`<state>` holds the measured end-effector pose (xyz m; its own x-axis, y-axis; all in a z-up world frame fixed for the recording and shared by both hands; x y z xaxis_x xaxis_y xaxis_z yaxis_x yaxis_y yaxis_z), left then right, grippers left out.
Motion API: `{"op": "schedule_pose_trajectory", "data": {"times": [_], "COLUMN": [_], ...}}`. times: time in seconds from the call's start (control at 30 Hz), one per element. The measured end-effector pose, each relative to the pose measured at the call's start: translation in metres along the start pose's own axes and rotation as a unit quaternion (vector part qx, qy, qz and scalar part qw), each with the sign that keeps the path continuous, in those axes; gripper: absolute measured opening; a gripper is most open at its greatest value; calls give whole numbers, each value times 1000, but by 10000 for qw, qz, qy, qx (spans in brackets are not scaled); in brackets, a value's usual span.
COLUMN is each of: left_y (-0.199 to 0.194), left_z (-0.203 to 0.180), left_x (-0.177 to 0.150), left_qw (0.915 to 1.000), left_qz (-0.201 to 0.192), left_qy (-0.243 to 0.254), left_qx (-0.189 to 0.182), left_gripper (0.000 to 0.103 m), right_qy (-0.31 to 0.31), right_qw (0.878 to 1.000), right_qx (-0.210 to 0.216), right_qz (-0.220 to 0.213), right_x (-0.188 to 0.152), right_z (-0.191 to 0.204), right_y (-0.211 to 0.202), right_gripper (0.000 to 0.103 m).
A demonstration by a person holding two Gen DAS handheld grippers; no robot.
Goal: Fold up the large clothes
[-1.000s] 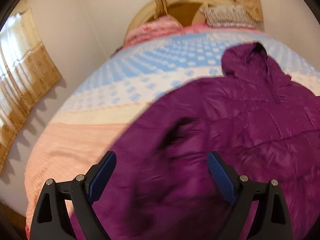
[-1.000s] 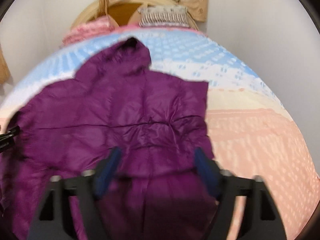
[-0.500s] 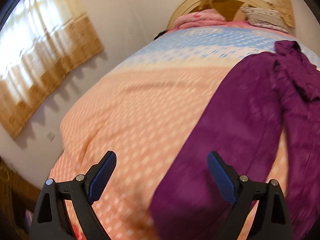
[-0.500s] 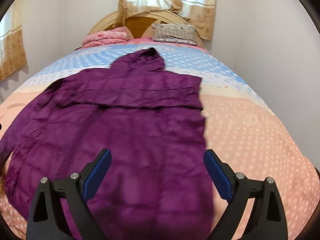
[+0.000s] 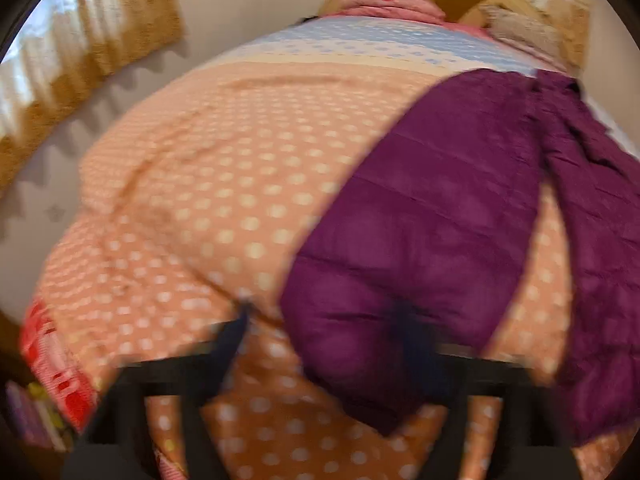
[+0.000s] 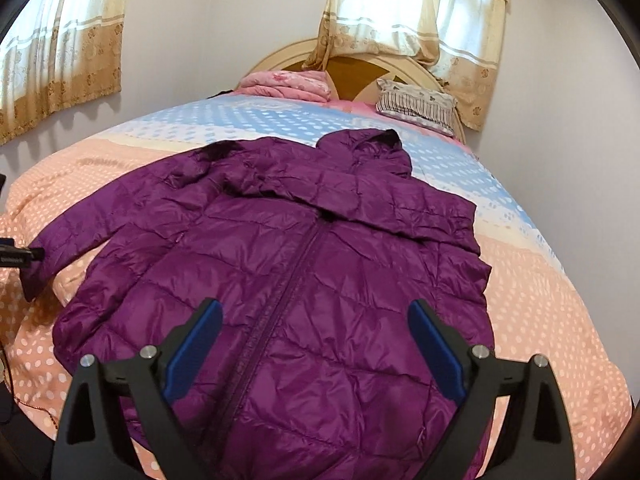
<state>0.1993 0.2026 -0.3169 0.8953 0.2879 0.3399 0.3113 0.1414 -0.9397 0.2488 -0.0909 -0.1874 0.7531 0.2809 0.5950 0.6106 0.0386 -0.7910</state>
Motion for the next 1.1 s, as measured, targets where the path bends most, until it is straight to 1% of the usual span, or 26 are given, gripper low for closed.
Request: {"op": "schedule_pose_trajectory", "data": {"times": [0.03, 0.07, 0.1, 0.13, 0.23, 0.3, 0.37, 0.43, 0.5, 0.6, 0.63, 0.77, 0.83, 0.87, 0.93, 1.03, 1.07, 1.1], "left_y": [-4, -10, -20, -28, -68, -90, -118, -134, -150, -176, -184, -194, -191, -186, -179, -167, -162, -161], "left_z": [-4, -5, -4, -2, 7, 11, 13, 13, 4, -31, -53, -123, -157, -183, -217, -275, -296, -310], "left_x": [0, 2, 6, 9, 29, 42, 63, 80, 101, 126, 133, 147, 152, 152, 148, 133, 126, 121], "left_qw": [9999, 9999, 9995, 9989, 9956, 9916, 9853, 9816, 9793, 9732, 9707, 9633, 9611, 9602, 9582, 9515, 9480, 9461], "left_qz": [9, -40, -180, -286, -738, -1026, -1395, -1600, -1780, -2098, -2198, -2399, -2405, -2358, -2284, -2169, -2121, -2100], "left_qy": [37, 81, 131, 140, 134, 139, 138, 125, 166, 469, 641, 1129, 1336, 1495, 1717, 2136, 2308, 2390], "left_qx": [-109, 61, 243, 331, 561, 777, 981, 1033, 954, 819, 724, 414, 253, 80, -154, -443, -556, -605], "left_gripper": [12, 6, 6, 5, 5, 5, 5, 4, 4, 4, 4, 4, 4, 4, 4, 4, 4, 4], "right_qy": [7, 30, 64, 98, 195, 331, 531, 715, 900, 1133, 1204, 1413, 1465, 1498, 1586, 1812, 1869, 1946], "right_qw": [10000, 10000, 10000, 9999, 9998, 9993, 9982, 9968, 9951, 9923, 9913, 9882, 9870, 9862, 9844, 9797, 9785, 9768], "right_qx": [17, 31, 39, 34, -56, -149, -228, -296, -363, -473, -496, -550, -618, -658, -717, -820, -830, -850], "right_qz": [-7, -8, 1, 19, 60, 89, 152, 185, 184, 182, 181, 208, 234, 249, 260, 256, 255, 261], "right_x": [0, -1, -1, -2, -3, -5, -7, -10, -12, -15, -15, -19, -22, -24, -27, -31, -33, -35], "right_z": [1, 2, 0, -3, -14, -28, -47, -64, -81, -105, -112, -133, -143, -148, -159, -180, -185, -192], "right_y": [-1, -2, 0, 1, 5, 8, 13, 14, 14, 13, 12, 13, 13, 13, 12, 11, 11, 11], "right_gripper": [96, 96, 96, 96, 96, 96, 96, 96, 96, 96, 96, 96, 96, 96, 96, 96, 96, 96]}}
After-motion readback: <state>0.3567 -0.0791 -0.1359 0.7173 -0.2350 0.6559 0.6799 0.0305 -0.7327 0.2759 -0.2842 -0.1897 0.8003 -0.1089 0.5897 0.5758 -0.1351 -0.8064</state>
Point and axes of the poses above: each gripper's, at about its wrist camera, not at the fingertips, and y roughly the way its jaws point, z to its left, x to its top, the point moved 10 cm from there along y, roughly the way its jaws point, and after that the axes turned 15 degrees about z, right-handed, at the moved point
